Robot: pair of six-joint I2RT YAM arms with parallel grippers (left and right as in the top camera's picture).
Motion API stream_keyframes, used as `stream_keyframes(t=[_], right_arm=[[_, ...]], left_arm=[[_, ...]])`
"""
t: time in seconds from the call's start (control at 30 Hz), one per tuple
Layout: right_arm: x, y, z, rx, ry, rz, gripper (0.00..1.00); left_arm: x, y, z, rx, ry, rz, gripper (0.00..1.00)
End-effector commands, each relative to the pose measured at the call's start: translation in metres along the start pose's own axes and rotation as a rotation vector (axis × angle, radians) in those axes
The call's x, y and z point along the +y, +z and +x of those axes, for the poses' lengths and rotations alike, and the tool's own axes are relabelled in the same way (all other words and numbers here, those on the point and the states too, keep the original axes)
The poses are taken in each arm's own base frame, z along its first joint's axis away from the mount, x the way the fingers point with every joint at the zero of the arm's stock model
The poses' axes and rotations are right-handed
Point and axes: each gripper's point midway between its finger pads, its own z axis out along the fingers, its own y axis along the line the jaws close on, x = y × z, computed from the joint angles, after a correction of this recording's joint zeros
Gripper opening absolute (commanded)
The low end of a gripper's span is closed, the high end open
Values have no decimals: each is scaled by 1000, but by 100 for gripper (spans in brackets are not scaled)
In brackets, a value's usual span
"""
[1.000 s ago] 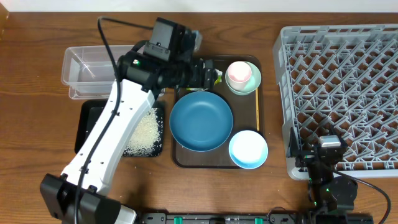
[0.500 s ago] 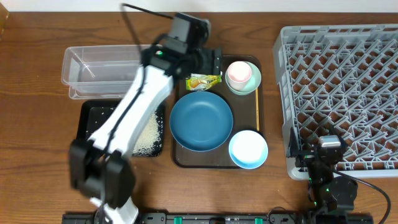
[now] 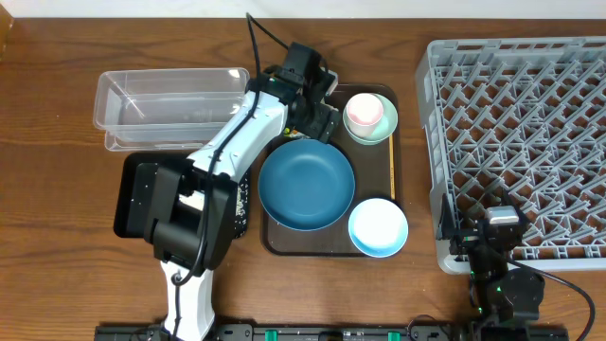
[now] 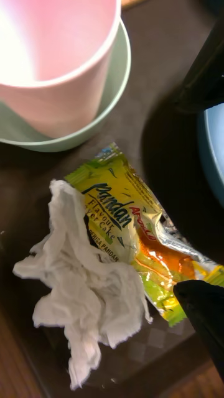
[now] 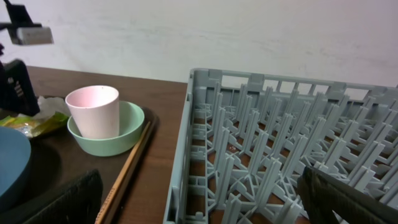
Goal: Sort waste into correct bins and load items into the dishwasher rack
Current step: 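Move the left gripper to the yellow snack wrapper on the brown tray, then grasp the yellow snack wrapper with the left gripper and lift it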
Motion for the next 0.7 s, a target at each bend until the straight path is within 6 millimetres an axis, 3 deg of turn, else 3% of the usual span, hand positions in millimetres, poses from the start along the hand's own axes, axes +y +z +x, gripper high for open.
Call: stream_keyframes(t=[0.0,0.33,0.67], right_arm=[[0,0,1,2,12,3,99],[0,0,1,2,12,3,99],[0,0,1,2,12,3,99]], left_arm=[[2,10,3,19,123,-6,87],[22,40,7,42,174,-92,79],[8,46,-3,2,208,-87,68]])
